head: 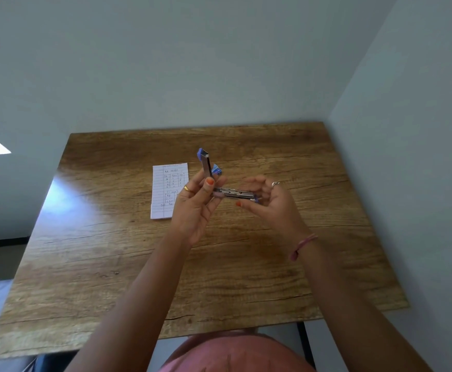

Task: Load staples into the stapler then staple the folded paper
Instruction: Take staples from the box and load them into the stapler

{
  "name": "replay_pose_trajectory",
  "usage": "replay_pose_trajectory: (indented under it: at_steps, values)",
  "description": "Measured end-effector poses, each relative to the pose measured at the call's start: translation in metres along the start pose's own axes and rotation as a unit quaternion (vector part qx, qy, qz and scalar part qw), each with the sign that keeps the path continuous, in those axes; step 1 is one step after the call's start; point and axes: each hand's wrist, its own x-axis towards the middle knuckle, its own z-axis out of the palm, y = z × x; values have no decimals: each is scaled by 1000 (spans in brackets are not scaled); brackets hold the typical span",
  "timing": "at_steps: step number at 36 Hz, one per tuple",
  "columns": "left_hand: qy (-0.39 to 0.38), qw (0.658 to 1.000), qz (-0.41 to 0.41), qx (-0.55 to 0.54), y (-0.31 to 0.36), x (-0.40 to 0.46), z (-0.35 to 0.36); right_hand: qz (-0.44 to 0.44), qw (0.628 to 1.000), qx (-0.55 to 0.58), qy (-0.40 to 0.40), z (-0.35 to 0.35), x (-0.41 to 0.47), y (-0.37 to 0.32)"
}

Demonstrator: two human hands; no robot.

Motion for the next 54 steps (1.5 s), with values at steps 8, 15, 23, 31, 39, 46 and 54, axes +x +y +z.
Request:
replay_pose_trajectory:
  at_steps: [8, 15, 23, 31, 39, 46, 54]
  values:
    - [39, 989, -49, 138, -13, -8, 0, 89, 964, 232, 91, 17, -6, 11]
    - [73, 963, -65, 251, -25, -15, 0, 153, 948, 270, 72, 29, -1, 17]
    - [102, 866, -5, 490, -45, -14, -2, 206, 957, 191, 72, 54, -2, 12]
    - [122, 829, 10, 546, -63, -11, -5, 210, 958, 97, 170, 67, 5, 21]
    - [106, 825, 50, 552, -68, -10, -3, 222, 956, 75, 177, 69, 9, 20]
    - [94, 829, 75, 546, -66, -10, 1, 236, 952, 57, 185, 69, 12, 16]
    - [72, 819, 81, 564, -63, -8, -1, 237, 950, 53, 198, 71, 13, 16]
